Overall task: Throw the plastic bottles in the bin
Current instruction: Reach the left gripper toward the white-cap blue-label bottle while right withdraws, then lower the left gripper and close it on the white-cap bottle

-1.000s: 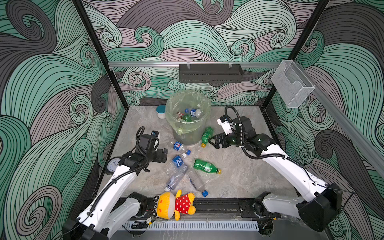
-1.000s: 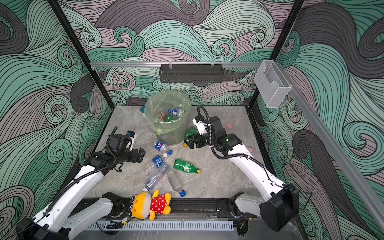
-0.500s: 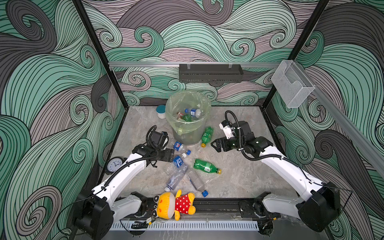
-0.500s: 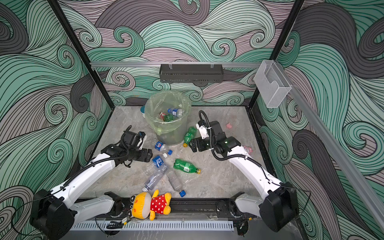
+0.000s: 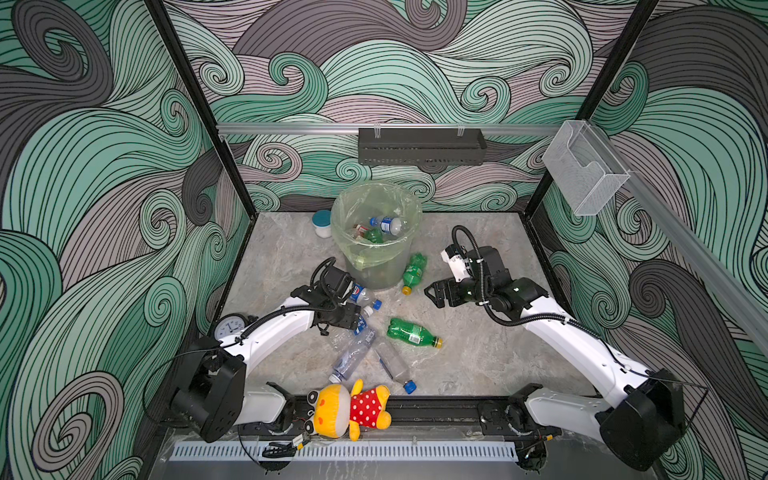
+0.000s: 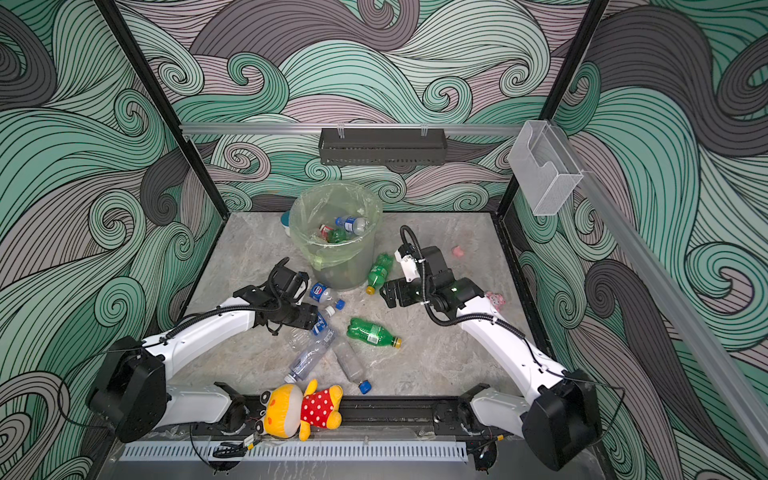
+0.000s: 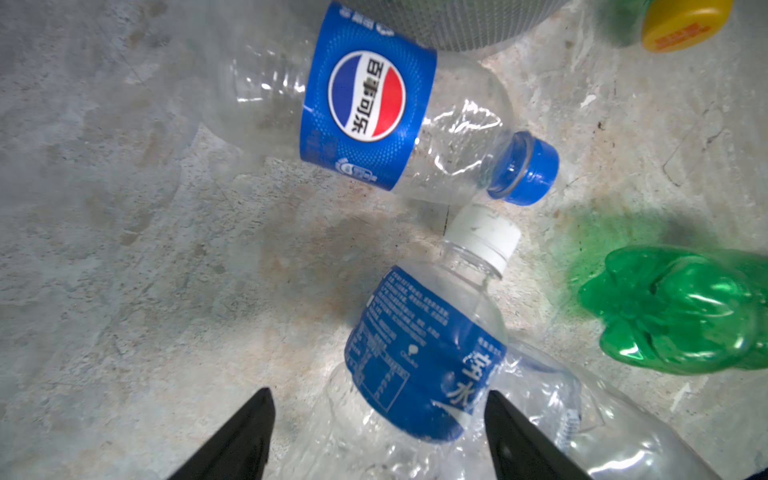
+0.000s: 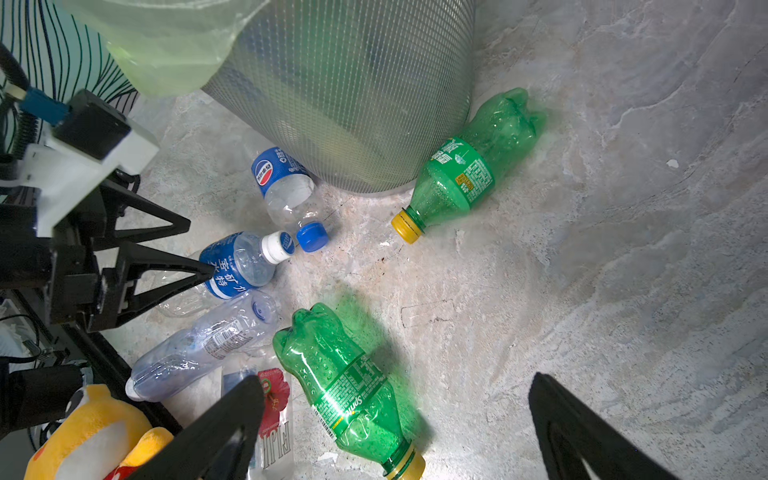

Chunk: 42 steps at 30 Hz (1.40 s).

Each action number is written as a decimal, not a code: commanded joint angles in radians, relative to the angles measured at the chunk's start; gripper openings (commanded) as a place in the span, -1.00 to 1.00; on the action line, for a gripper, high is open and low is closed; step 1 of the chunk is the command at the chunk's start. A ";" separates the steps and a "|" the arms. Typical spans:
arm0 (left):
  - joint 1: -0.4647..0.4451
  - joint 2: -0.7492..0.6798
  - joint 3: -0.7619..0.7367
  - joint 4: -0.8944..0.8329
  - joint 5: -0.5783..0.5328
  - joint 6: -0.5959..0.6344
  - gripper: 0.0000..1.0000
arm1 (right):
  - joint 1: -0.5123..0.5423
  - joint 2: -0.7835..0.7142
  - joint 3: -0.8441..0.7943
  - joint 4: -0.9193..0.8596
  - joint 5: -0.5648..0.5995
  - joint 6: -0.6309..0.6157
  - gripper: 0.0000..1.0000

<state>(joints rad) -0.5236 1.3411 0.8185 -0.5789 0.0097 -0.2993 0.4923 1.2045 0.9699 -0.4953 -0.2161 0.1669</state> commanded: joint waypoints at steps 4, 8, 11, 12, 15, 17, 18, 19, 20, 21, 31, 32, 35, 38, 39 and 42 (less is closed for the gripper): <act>-0.022 0.045 -0.015 0.041 0.019 -0.019 0.56 | -0.008 -0.032 -0.027 0.014 0.015 0.004 0.99; -0.026 0.071 -0.024 0.047 0.015 -0.020 0.51 | -0.008 -0.039 -0.028 0.014 0.017 0.006 1.00; -0.027 0.094 -0.031 0.054 0.015 -0.023 0.47 | -0.008 -0.042 -0.028 0.014 0.019 0.009 0.99; -0.029 0.106 -0.034 0.056 0.013 -0.026 0.46 | -0.008 -0.043 -0.029 0.014 0.020 0.011 1.00; -0.032 0.123 -0.042 0.060 0.013 -0.033 0.39 | -0.010 -0.044 -0.032 0.012 0.023 0.015 1.00; -0.033 0.129 -0.048 0.059 0.013 -0.037 0.34 | -0.010 -0.046 -0.034 0.013 0.024 0.017 0.99; -0.035 0.130 -0.050 0.059 0.012 -0.039 0.32 | -0.009 -0.048 -0.037 0.014 0.026 0.019 1.00; -0.036 0.129 -0.054 0.059 0.008 -0.041 0.30 | -0.009 -0.049 -0.038 0.012 0.026 0.019 0.99; -0.037 0.127 -0.059 0.061 0.006 -0.043 0.28 | -0.009 -0.050 -0.039 0.011 0.027 0.019 0.99; -0.038 0.123 -0.064 0.063 0.003 -0.045 0.25 | -0.009 -0.051 -0.040 0.012 0.027 0.020 0.99; -0.039 0.021 -0.081 0.027 -0.093 -0.084 0.08 | -0.010 -0.059 -0.043 0.008 0.033 0.026 0.99; -0.039 0.006 -0.079 0.019 -0.104 -0.087 0.08 | -0.009 -0.061 -0.043 0.005 0.033 0.026 0.99; -0.039 -0.051 -0.079 -0.009 -0.149 -0.104 0.06 | -0.009 -0.063 -0.043 0.002 0.035 0.026 0.99; -0.039 -0.129 -0.082 -0.037 -0.189 -0.119 0.05 | -0.009 -0.063 -0.043 -0.003 0.036 0.025 0.99; -0.039 -0.160 -0.085 -0.045 -0.201 -0.123 0.05 | -0.009 -0.063 -0.043 -0.002 0.037 0.024 1.00; -0.038 -0.264 -0.097 -0.052 -0.221 -0.133 0.05 | -0.009 -0.064 -0.045 -0.001 0.037 0.025 0.99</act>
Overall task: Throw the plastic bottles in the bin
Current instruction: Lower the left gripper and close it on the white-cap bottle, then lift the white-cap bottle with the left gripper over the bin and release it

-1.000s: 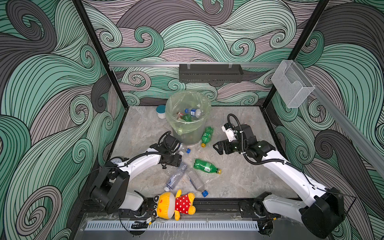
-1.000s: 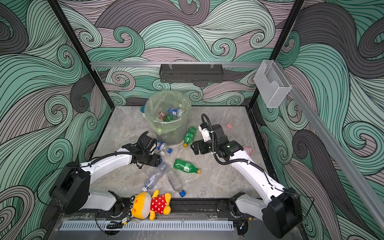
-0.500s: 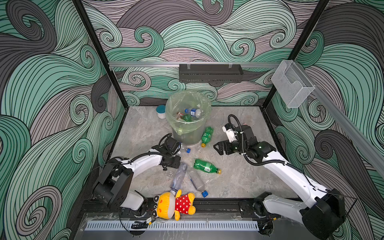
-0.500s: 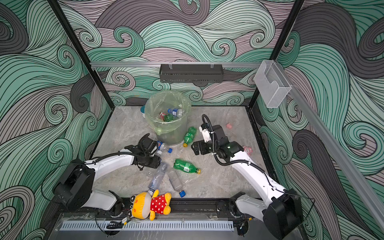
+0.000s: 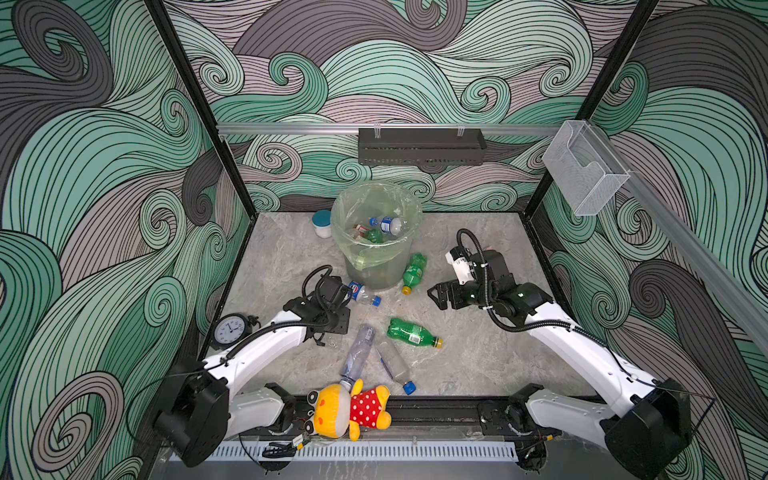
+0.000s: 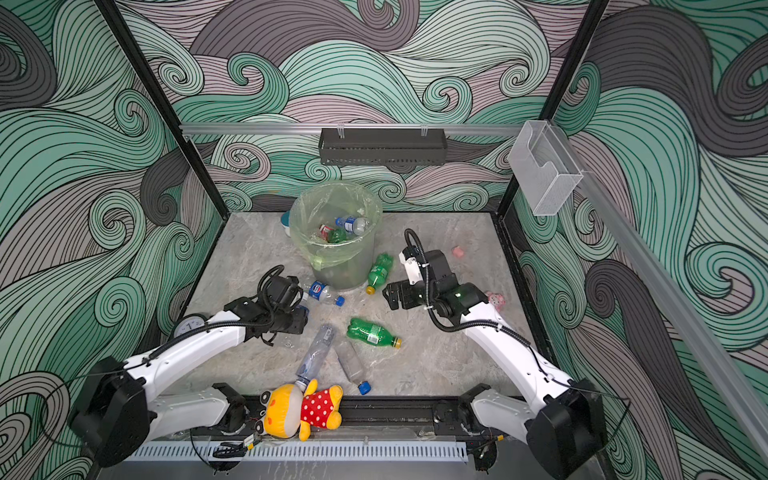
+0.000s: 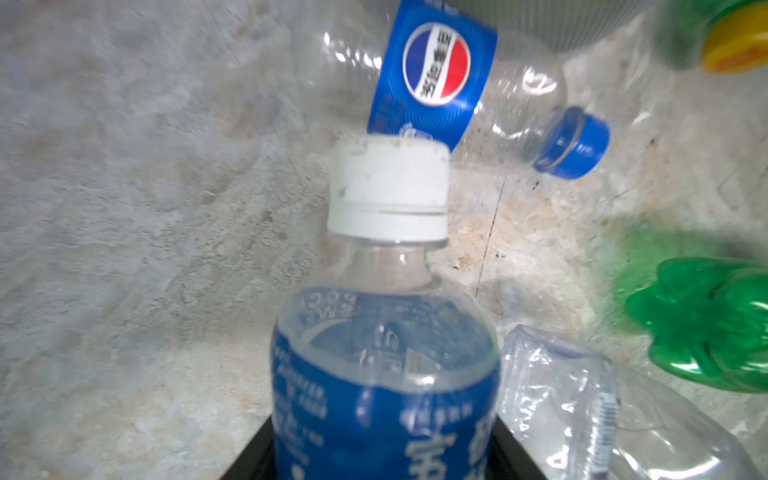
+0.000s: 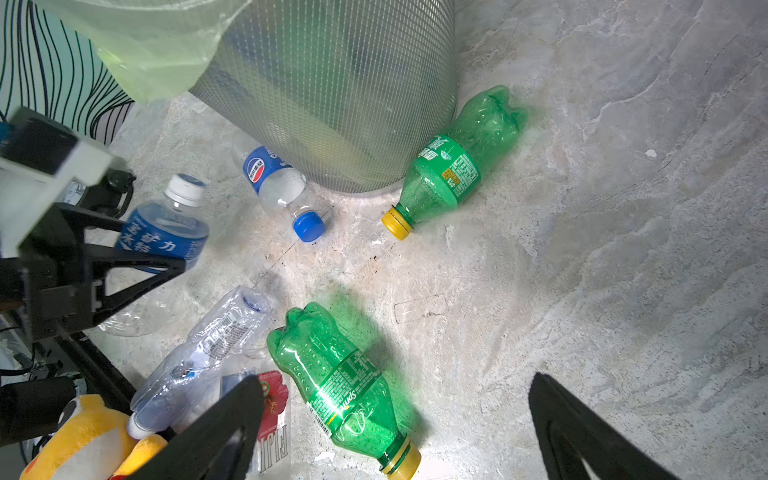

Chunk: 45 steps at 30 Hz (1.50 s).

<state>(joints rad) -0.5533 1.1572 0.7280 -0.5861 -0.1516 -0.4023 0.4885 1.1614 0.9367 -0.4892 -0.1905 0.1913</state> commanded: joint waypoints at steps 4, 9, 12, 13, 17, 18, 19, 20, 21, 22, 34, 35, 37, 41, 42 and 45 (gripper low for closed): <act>-0.008 -0.219 -0.027 -0.030 -0.067 -0.026 0.05 | -0.005 -0.012 -0.011 -0.004 0.005 0.005 0.99; -0.008 -0.374 -0.063 0.022 -0.048 0.020 0.05 | -0.005 0.004 -0.010 0.005 -0.001 0.008 0.99; -0.008 -0.410 -0.018 -0.013 -0.030 0.039 0.07 | -0.006 0.013 -0.009 0.007 -0.001 0.008 0.99; -0.008 -0.408 0.006 -0.031 -0.027 0.048 0.07 | -0.005 0.015 -0.011 0.006 0.000 0.007 0.99; -0.008 -0.371 0.143 -0.063 0.009 0.093 0.07 | -0.005 0.023 -0.007 0.009 -0.004 0.005 0.99; -0.008 -0.350 0.193 -0.067 0.012 0.100 0.08 | -0.005 0.022 -0.006 0.007 -0.003 0.005 0.99; -0.008 -0.310 0.264 -0.083 0.007 0.104 0.10 | -0.007 0.021 -0.006 0.007 -0.003 0.004 0.99; -0.008 -0.253 0.363 -0.107 0.006 0.113 0.10 | -0.005 0.018 -0.008 0.008 -0.004 0.004 0.99; -0.008 -0.198 0.449 -0.125 0.008 0.121 0.10 | -0.005 0.016 -0.011 0.010 -0.004 0.006 0.99; -0.008 -0.130 0.548 -0.134 0.019 0.130 0.10 | -0.005 0.014 -0.014 0.016 -0.006 0.010 0.99; 0.019 0.514 1.403 -0.390 0.094 0.194 0.91 | -0.001 -0.023 -0.100 0.048 -0.022 0.019 0.98; 0.020 0.478 1.343 -0.355 0.088 0.196 0.91 | 0.000 -0.028 -0.112 0.052 -0.040 0.012 0.98; 0.020 0.367 1.158 -0.234 0.083 0.204 0.91 | 0.001 -0.026 -0.122 0.052 -0.075 -0.004 0.97; 0.024 0.099 0.809 -0.065 0.070 0.179 0.97 | 0.024 -0.003 -0.108 0.015 -0.098 -0.047 0.93; 0.023 0.054 0.755 -0.060 0.059 0.177 0.97 | 0.029 0.000 -0.103 0.013 -0.100 -0.055 0.93; 0.026 -0.069 0.626 -0.094 -0.009 0.168 0.97 | 0.046 0.009 -0.101 0.023 -0.128 -0.074 0.91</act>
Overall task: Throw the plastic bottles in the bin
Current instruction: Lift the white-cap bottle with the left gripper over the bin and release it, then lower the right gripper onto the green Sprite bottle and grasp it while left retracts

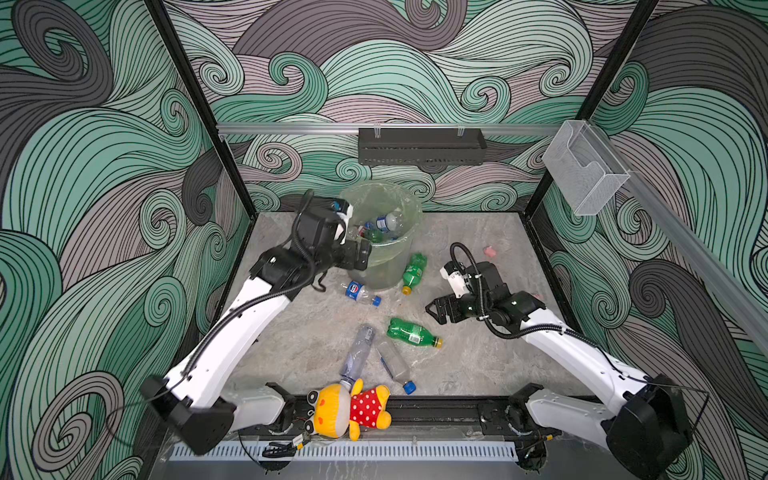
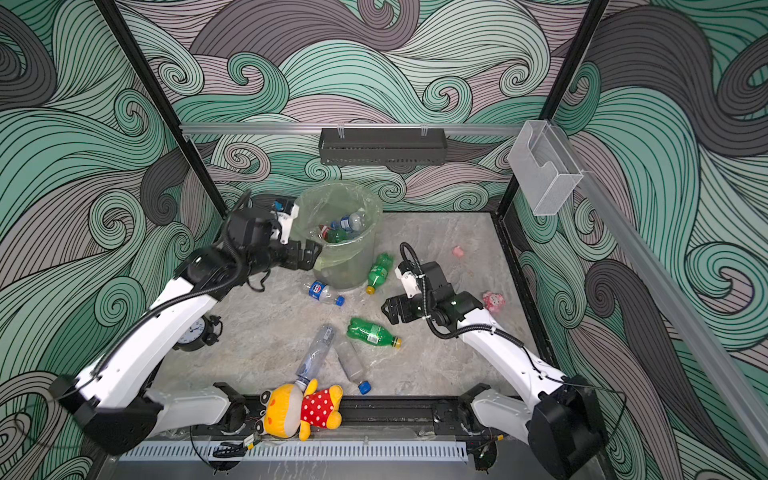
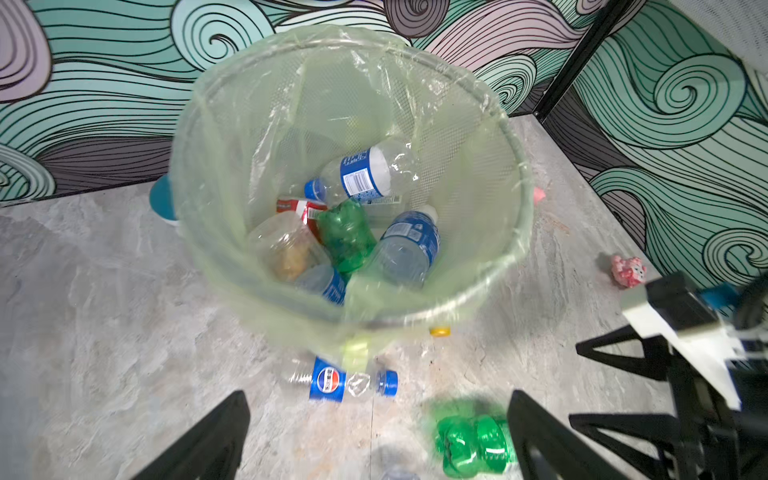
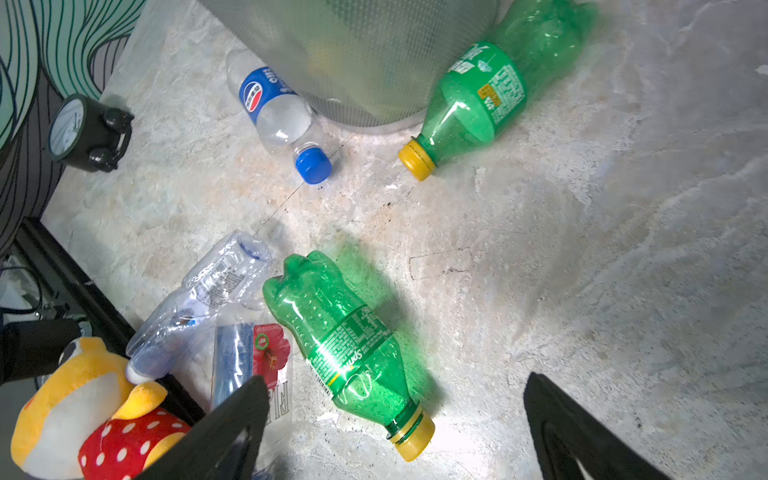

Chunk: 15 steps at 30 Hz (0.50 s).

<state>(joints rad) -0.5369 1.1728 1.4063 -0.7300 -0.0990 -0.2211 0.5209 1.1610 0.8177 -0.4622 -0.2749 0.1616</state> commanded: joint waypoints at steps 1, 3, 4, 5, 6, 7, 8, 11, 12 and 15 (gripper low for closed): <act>0.011 -0.119 -0.088 0.031 -0.081 -0.015 0.97 | 0.019 0.015 0.021 -0.006 -0.053 -0.049 0.90; 0.012 -0.178 -0.152 0.004 -0.108 -0.022 0.97 | 0.033 0.027 0.031 -0.010 -0.067 -0.062 0.87; 0.012 -0.209 -0.188 -0.008 -0.119 -0.026 0.97 | 0.040 0.036 0.037 -0.020 -0.068 -0.071 0.85; 0.012 -0.237 -0.222 -0.019 -0.128 -0.032 0.97 | 0.052 0.044 0.043 -0.033 -0.067 -0.080 0.84; 0.011 -0.262 -0.250 -0.028 -0.138 -0.036 0.97 | 0.060 0.051 0.048 -0.039 -0.067 -0.087 0.83; 0.012 -0.289 -0.281 -0.037 -0.149 -0.041 0.97 | 0.070 0.061 0.052 -0.045 -0.063 -0.093 0.82; 0.012 -0.314 -0.308 -0.046 -0.160 -0.045 0.97 | 0.079 0.069 0.054 -0.049 -0.059 -0.097 0.81; 0.012 -0.369 -0.375 -0.068 -0.190 -0.061 0.97 | 0.106 0.100 0.060 -0.050 -0.041 -0.100 0.81; 0.011 -0.382 -0.389 -0.075 -0.199 -0.070 0.97 | 0.113 0.111 0.061 -0.047 -0.033 -0.098 0.81; 0.012 -0.411 -0.428 -0.089 -0.239 -0.102 0.97 | 0.128 0.159 0.064 -0.037 -0.030 -0.077 0.78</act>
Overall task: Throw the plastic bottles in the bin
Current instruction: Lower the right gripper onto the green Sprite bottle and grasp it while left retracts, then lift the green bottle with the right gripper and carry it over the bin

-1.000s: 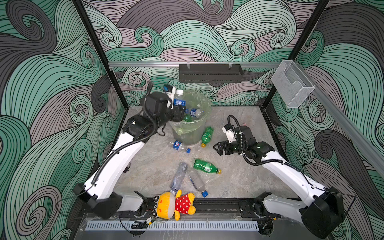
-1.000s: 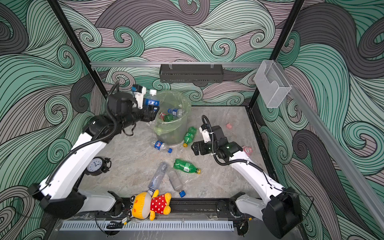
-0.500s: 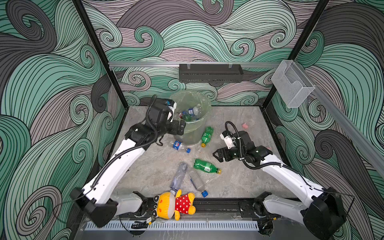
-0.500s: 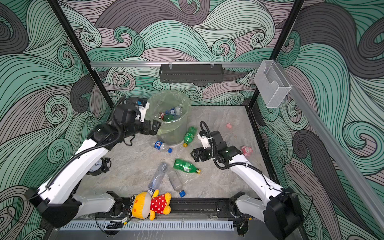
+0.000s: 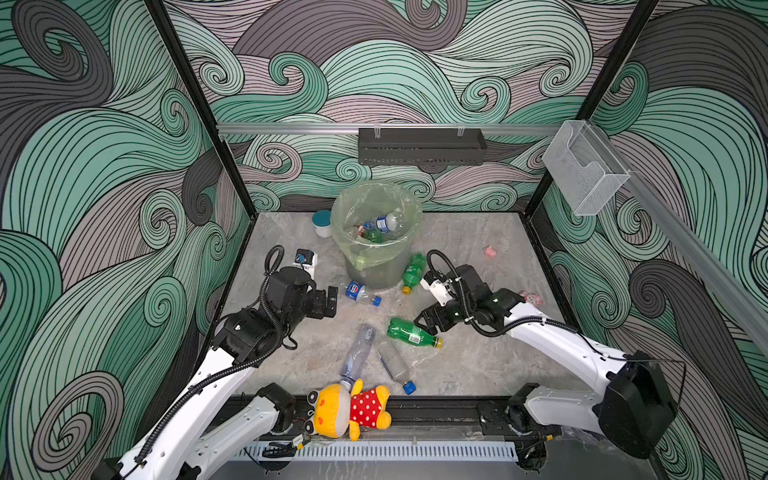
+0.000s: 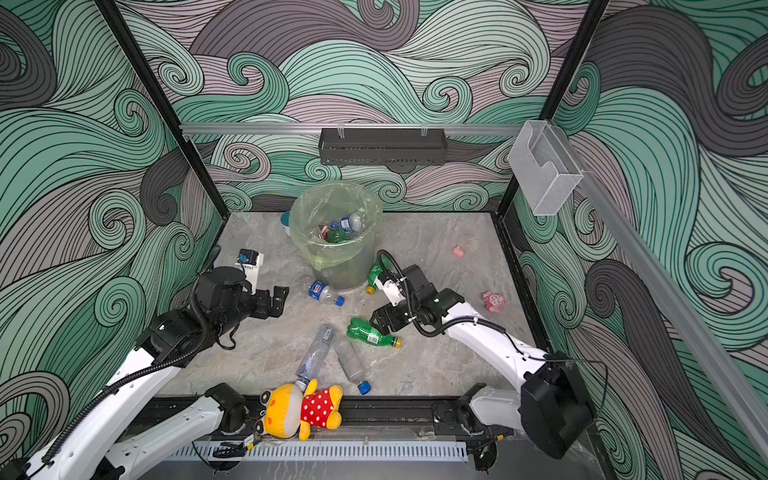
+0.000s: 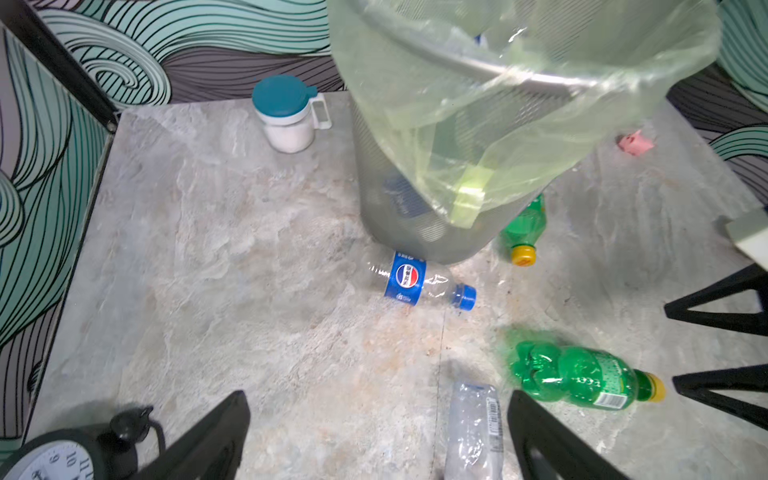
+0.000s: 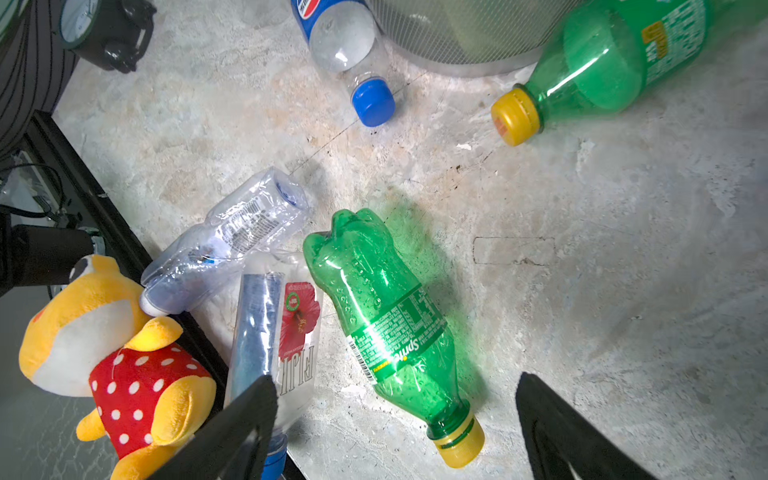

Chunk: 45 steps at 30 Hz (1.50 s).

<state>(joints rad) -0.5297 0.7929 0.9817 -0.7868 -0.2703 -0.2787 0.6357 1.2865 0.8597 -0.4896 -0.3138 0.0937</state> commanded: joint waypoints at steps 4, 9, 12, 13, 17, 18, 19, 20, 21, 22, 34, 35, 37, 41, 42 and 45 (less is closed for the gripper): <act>0.006 -0.044 -0.032 -0.041 -0.086 -0.051 0.97 | 0.046 0.094 0.018 0.012 0.018 0.006 0.76; 0.008 -0.041 -0.057 -0.040 -0.092 -0.036 0.97 | 0.099 0.170 0.023 0.024 0.045 0.003 0.76; 0.008 -0.041 -0.075 -0.028 -0.089 -0.028 0.97 | 0.127 0.217 0.038 0.017 0.076 -0.009 0.76; 0.008 -0.039 -0.079 -0.024 -0.089 -0.024 0.97 | 0.133 0.233 0.044 0.015 0.084 -0.013 0.75; 0.009 -0.032 -0.088 -0.013 -0.089 -0.012 0.97 | 0.154 0.276 0.061 0.018 0.117 -0.020 0.74; 0.011 -0.029 -0.090 -0.011 -0.090 -0.011 0.97 | 0.157 0.286 0.066 0.020 0.122 -0.019 0.73; 0.011 -0.028 -0.093 -0.010 -0.090 -0.010 0.97 | 0.160 0.295 0.069 0.025 0.129 -0.019 0.73; 0.012 -0.025 -0.097 -0.007 -0.091 -0.009 0.97 | 0.163 0.303 0.073 0.029 0.134 -0.017 0.72; 0.013 -0.025 -0.100 -0.005 -0.091 -0.008 0.97 | 0.165 0.314 0.075 0.032 0.141 -0.013 0.71; 0.014 -0.024 -0.105 -0.002 -0.092 -0.007 0.97 | 0.165 0.323 0.079 0.035 0.143 -0.010 0.70; 0.027 -0.021 -0.124 0.013 -0.093 0.007 0.97 | 0.172 0.385 0.099 0.060 0.199 0.046 0.47; 0.028 -0.019 -0.125 0.014 -0.092 0.009 0.97 | 0.173 0.387 0.098 0.062 0.209 0.052 0.43; 0.030 -0.015 -0.127 0.020 -0.088 0.012 0.97 | 0.173 0.388 0.101 0.062 0.229 0.063 0.35; 0.034 -0.007 -0.134 0.027 -0.084 0.012 0.97 | 0.171 0.384 0.094 0.067 0.258 0.082 0.25; 0.035 -0.006 -0.135 0.029 -0.082 0.012 0.97 | 0.170 0.378 0.090 0.071 0.264 0.088 0.23; 0.036 -0.006 -0.138 0.029 -0.081 0.015 0.97 | 0.147 0.351 0.067 0.094 0.237 0.119 0.17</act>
<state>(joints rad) -0.5003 0.7864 0.8436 -0.7719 -0.3405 -0.2760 0.7982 1.6608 0.9390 -0.4141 -0.0883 0.1776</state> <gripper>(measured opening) 0.986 0.612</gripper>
